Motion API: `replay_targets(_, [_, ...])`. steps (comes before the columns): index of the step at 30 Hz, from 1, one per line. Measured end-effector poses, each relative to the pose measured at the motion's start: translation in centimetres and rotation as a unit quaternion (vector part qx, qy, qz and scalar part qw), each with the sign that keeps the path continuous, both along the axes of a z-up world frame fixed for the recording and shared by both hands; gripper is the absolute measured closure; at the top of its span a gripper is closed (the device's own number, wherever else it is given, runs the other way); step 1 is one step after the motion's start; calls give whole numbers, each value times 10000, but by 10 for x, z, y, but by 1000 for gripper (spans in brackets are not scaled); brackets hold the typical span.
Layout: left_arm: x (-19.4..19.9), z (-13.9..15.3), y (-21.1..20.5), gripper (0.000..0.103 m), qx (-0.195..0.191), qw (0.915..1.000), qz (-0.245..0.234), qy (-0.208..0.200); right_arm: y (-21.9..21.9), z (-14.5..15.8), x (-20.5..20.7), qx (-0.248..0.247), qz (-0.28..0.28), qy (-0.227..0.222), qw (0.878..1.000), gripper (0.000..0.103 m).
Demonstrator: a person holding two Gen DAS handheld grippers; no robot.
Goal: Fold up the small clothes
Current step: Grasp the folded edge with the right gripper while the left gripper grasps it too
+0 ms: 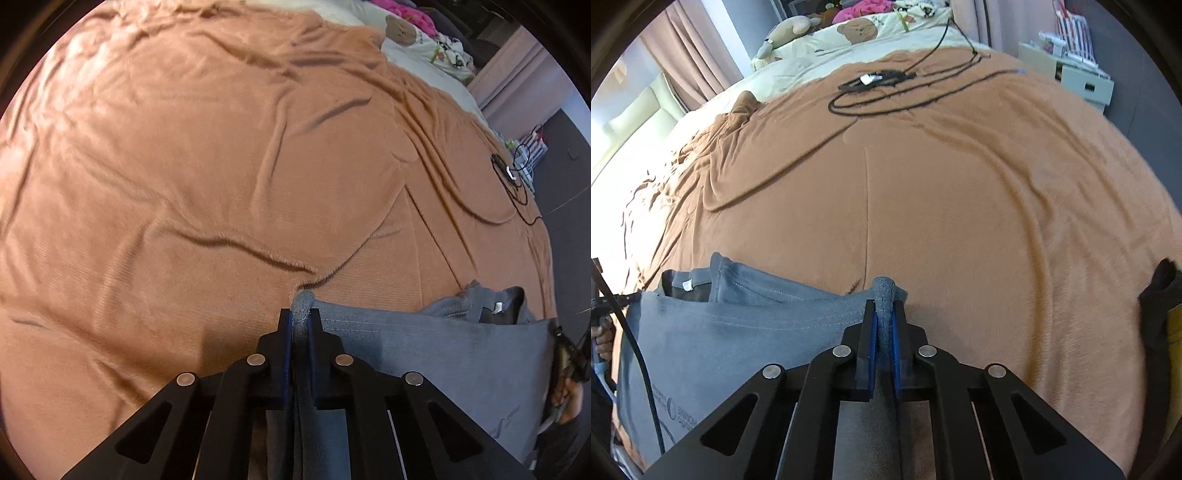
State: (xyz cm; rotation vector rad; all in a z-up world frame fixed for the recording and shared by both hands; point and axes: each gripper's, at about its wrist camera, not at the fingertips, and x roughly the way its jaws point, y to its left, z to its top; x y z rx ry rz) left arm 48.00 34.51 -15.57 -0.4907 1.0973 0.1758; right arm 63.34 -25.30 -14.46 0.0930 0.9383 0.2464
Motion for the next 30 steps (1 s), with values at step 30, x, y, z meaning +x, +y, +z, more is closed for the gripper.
replay_targets(30, [42, 7, 2, 96, 1223, 9923, 132, 109, 50, -1, 56, -1060, -16, -255, 9940, 101])
